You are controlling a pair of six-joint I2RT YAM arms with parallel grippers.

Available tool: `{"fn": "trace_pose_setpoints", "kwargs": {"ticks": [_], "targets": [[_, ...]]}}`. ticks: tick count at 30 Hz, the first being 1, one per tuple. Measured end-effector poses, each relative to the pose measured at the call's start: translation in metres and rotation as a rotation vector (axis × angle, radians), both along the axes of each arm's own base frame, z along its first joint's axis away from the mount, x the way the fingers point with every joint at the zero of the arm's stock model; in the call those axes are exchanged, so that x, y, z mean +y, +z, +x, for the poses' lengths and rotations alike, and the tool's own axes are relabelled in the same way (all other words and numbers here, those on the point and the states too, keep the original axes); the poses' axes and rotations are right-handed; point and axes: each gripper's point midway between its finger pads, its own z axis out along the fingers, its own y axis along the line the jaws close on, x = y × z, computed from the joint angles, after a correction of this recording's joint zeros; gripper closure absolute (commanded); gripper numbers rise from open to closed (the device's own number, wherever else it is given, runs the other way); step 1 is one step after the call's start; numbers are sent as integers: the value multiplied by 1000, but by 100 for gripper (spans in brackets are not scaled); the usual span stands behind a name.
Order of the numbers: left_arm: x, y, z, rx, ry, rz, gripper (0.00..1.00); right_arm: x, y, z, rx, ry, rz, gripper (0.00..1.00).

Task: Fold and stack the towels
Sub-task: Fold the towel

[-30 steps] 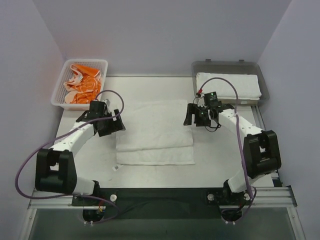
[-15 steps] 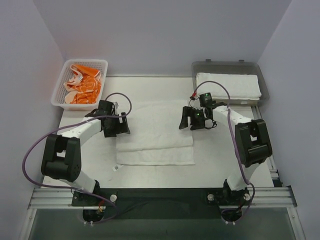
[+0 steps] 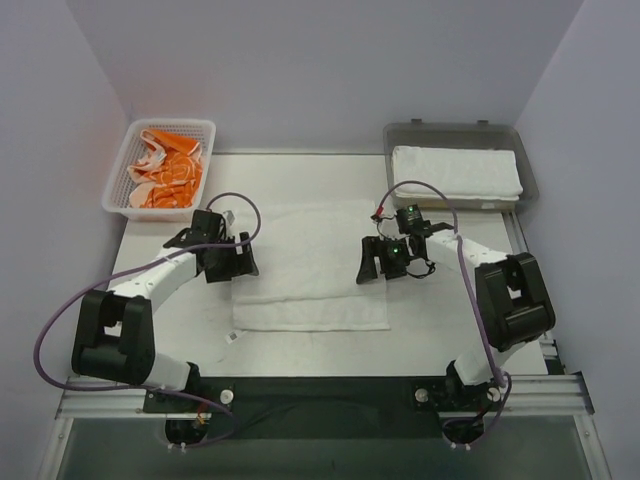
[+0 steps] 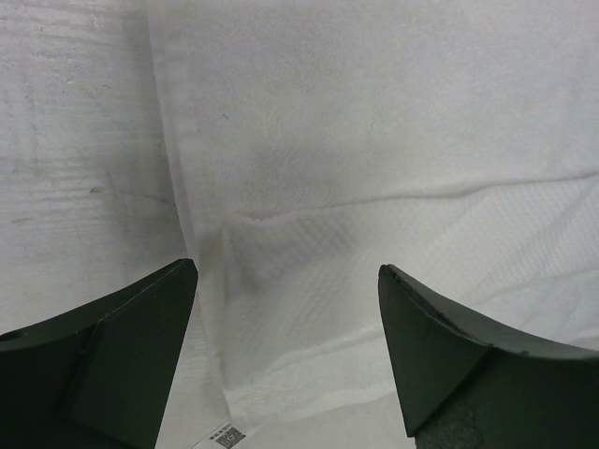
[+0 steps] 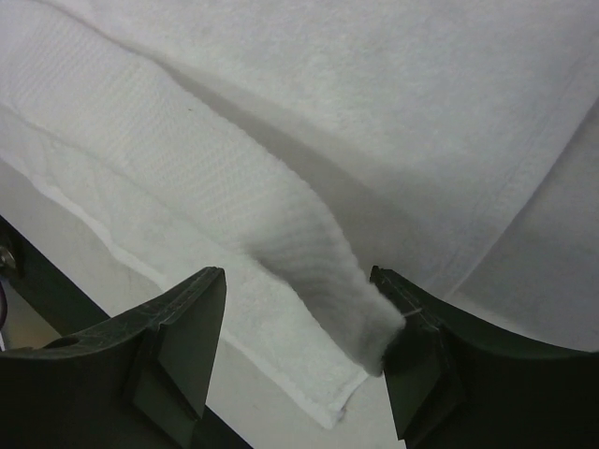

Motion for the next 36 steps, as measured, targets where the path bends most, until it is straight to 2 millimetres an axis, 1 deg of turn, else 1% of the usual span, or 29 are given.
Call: {"fn": "trace_pose_setpoints", "kwargs": {"ticks": [7, 14, 18, 20, 23, 26, 32, 36], "targets": [[3, 3, -10, -16, 3, 1, 11, 0, 12, -32, -91, 93, -24, 34], [3, 9, -11, -41, 4, -4, 11, 2, 27, -48, -215, 154, -102, 31], [3, 16, -11, -63, 5, -10, 11, 0, 20, -64, -197, 177, -186, 29], [3, 20, -10, -78, 7, -14, 11, 2, 13, -76, -176, 196, -212, 29], [3, 27, -9, -102, 10, -20, 11, -2, 3, -96, -117, 190, -261, 28], [3, 31, -9, -114, 11, -23, 11, -8, -2, -103, -81, 147, -289, 28], [3, 40, -11, -132, 27, -35, 11, -20, -7, -121, -21, 68, -317, 27], [3, 53, -13, -159, 58, -57, 11, -16, 0, -131, -22, 75, -304, 28]]}}
